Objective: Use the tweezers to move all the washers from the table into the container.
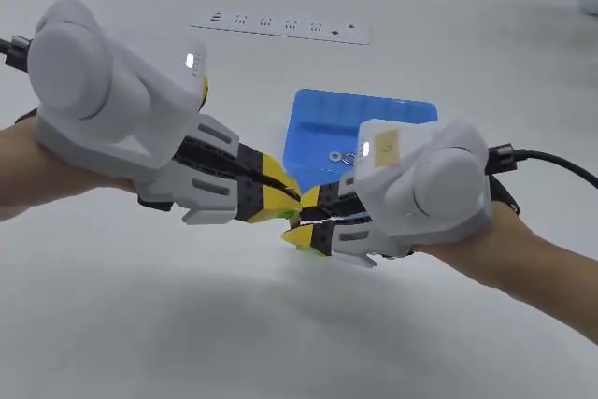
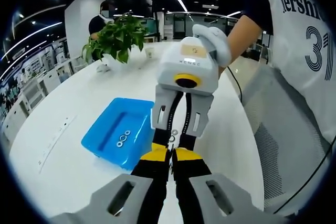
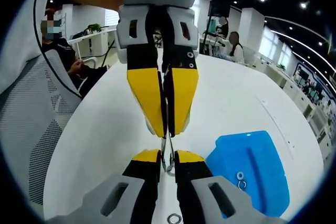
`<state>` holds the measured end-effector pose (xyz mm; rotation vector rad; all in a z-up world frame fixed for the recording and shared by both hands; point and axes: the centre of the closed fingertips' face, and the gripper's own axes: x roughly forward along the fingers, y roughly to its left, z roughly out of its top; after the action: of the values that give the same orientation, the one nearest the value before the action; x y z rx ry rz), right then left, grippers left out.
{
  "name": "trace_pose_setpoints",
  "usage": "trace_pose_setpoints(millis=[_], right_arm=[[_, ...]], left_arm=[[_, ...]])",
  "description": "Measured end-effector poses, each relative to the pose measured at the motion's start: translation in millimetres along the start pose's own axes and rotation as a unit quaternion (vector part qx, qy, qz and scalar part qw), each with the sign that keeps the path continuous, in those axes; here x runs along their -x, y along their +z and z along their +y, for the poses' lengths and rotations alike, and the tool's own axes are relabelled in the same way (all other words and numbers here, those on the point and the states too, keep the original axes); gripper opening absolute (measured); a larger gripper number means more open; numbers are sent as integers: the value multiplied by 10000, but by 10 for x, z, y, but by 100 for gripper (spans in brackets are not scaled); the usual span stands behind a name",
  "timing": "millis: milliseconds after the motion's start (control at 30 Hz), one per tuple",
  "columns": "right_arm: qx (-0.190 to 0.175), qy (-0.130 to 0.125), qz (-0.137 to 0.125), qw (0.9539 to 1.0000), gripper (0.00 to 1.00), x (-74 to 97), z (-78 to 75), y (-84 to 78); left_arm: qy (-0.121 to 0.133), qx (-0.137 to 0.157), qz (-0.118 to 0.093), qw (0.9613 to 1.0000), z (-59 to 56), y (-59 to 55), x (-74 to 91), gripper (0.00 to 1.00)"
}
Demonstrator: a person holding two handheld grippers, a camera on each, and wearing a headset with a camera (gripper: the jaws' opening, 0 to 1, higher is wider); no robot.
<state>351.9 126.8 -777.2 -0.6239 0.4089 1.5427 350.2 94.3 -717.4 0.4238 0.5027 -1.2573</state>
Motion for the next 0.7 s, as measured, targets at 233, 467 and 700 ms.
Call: trace_pose_setpoints(millis=[233,467,700], right_arm=[[-7,11,35,10000,10,-3,5,-18],[63,82,88,9999,9,3,38,-15],[28,102,34,9999,10,127,72,62]], left_arm=[[-13,56,18,10000,5,2,-20,6],[-78,164,-8,9998,-32,-4,-18,7],[-142,169,-95,9997,-81,109,42,6]])
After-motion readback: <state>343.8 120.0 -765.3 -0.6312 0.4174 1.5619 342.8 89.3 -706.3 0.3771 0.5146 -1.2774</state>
